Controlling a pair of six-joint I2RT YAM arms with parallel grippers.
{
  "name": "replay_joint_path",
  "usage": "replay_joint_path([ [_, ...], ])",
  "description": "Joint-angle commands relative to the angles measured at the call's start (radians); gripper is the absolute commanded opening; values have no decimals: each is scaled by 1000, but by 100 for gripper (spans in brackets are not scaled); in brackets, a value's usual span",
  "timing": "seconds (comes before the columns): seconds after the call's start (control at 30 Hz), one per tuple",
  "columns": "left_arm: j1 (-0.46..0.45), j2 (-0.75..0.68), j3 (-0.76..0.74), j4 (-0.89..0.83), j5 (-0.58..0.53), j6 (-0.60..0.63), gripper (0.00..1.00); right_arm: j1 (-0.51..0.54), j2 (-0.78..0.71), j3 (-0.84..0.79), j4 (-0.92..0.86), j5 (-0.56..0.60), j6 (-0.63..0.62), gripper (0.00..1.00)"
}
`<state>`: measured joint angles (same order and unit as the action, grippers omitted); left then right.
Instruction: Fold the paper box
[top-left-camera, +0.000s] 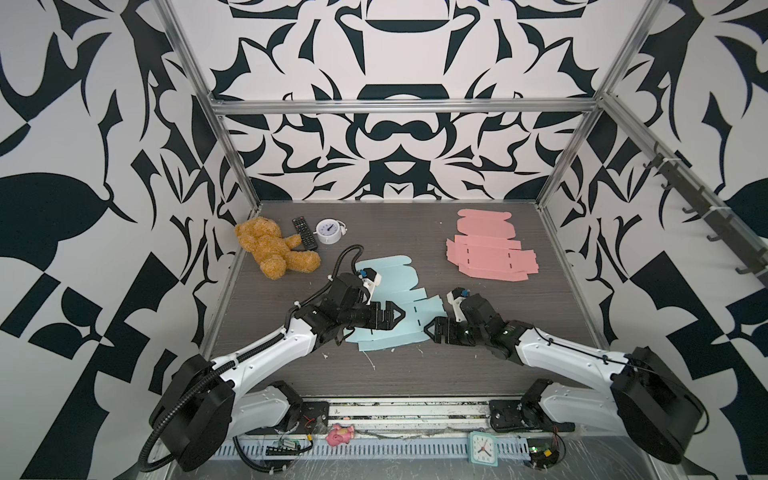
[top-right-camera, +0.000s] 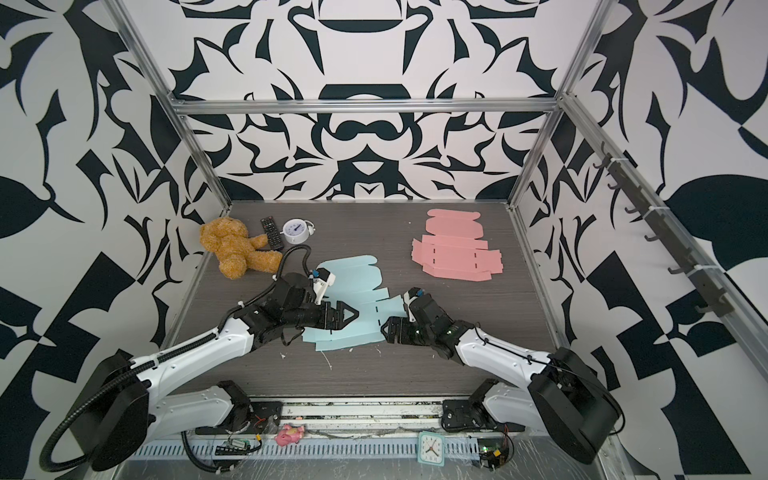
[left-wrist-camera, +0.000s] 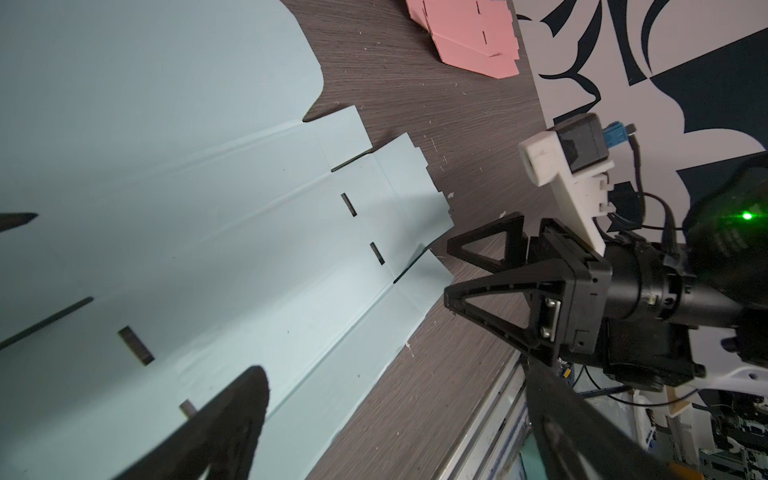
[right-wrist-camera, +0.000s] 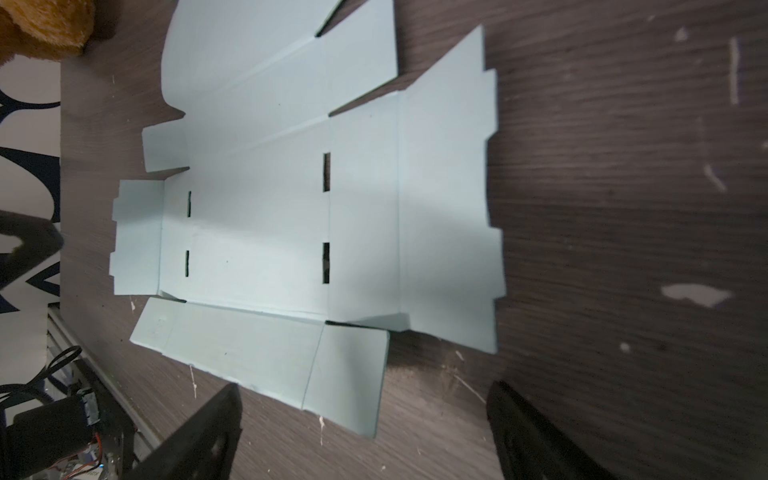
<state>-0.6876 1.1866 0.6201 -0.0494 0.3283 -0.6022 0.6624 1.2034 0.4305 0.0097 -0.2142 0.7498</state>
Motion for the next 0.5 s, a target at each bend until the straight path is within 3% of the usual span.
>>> replay_joint_path([
  [0.0,-3,-12,21,-29,-11,10,99,-27,6,27,39,2,-34,90],
  [0.47,-4,-8,29,-31,-8,18,99,-96,126,89,66,-62,-133,64],
])
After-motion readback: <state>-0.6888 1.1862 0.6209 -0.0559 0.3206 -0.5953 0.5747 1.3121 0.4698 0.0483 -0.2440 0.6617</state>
